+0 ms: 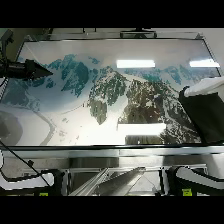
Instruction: Fold the shirts.
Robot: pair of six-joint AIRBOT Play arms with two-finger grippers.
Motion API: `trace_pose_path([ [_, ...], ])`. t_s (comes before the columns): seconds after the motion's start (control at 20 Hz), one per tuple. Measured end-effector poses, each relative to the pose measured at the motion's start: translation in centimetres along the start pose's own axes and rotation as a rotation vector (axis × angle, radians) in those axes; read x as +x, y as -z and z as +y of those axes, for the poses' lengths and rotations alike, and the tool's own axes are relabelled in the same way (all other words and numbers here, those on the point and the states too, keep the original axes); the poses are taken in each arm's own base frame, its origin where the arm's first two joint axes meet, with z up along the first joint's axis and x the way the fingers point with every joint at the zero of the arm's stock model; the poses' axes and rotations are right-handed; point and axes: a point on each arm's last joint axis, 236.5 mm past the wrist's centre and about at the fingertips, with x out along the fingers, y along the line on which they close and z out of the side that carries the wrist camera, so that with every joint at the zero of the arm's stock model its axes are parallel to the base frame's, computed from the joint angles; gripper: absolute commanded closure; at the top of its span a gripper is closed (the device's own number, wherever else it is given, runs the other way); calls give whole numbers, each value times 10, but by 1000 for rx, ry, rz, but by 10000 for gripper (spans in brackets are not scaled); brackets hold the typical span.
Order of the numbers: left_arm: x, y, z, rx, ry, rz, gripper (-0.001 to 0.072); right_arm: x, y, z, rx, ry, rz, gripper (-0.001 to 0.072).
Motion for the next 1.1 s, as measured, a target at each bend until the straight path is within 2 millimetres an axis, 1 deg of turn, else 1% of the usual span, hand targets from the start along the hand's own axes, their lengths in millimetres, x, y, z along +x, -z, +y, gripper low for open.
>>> trace_pose_path([
  [0.05, 0, 0, 0, 0, 0, 1, 707, 1, 11, -21, 10, 71, 26, 694],
  [0.15, 0, 1, 0, 0, 1, 4, 708, 7, 33, -55, 27, 183, 80, 694],
  [0.3, 0, 2, 0, 0, 2, 7, 707, 25, 67, -102, 41, 327, 150, 694],
  [0.45, 0, 2, 0, 0, 2, 7, 708, 52, 100, -138, 40, 422, 226, 689],
  [0.5, 0, 2, 0, 0, 2, 7, 707, 60, 110, -147, 37, 446, 248, 669],
  [0.55, 0, 2, 0, 0, 2, 7, 707, 67, 119, -157, 32, 471, 269, 430],
  [0.6, 0, 2, 0, 0, 1, 7, 707, 71, 125, -164, 30, 493, 285, 46],
  [0.65, 0, 2, 0, 0, 1, 7, 707, 74, 130, -170, 27, 512, 302, 6],
  [0.7, 0, 2, 0, 0, 1, 7, 708, 75, 135, -175, 18, 526, 321, 6],
  [0.8, 0, 2, 0, 0, 2, 8, 708, 71, 144, -181, 11, 555, 363, 6],
  [0.9, 0, 2, 0, 0, 2, 8, 707, 63, 143, -180, 9, 563, 374, 6],
  [0.95, 0, 2, 0, 0, 2, 7, 707, 58, 140, -174, 11, 548, 372, 6],
  [1.0, 0, 2, 0, 0, 2, 7, 708, 55, 134, -163, 16, 513, 358, 6],
  [1.05, 0, 1, 0, 0, 1, 4, 708, 51, 129, -148, 17, 464, 346, 7],
  [1.1, 0, -1, 0, 0, -1, -4, 709, 48, 125, -129, 16, 405, 338, 33],
])
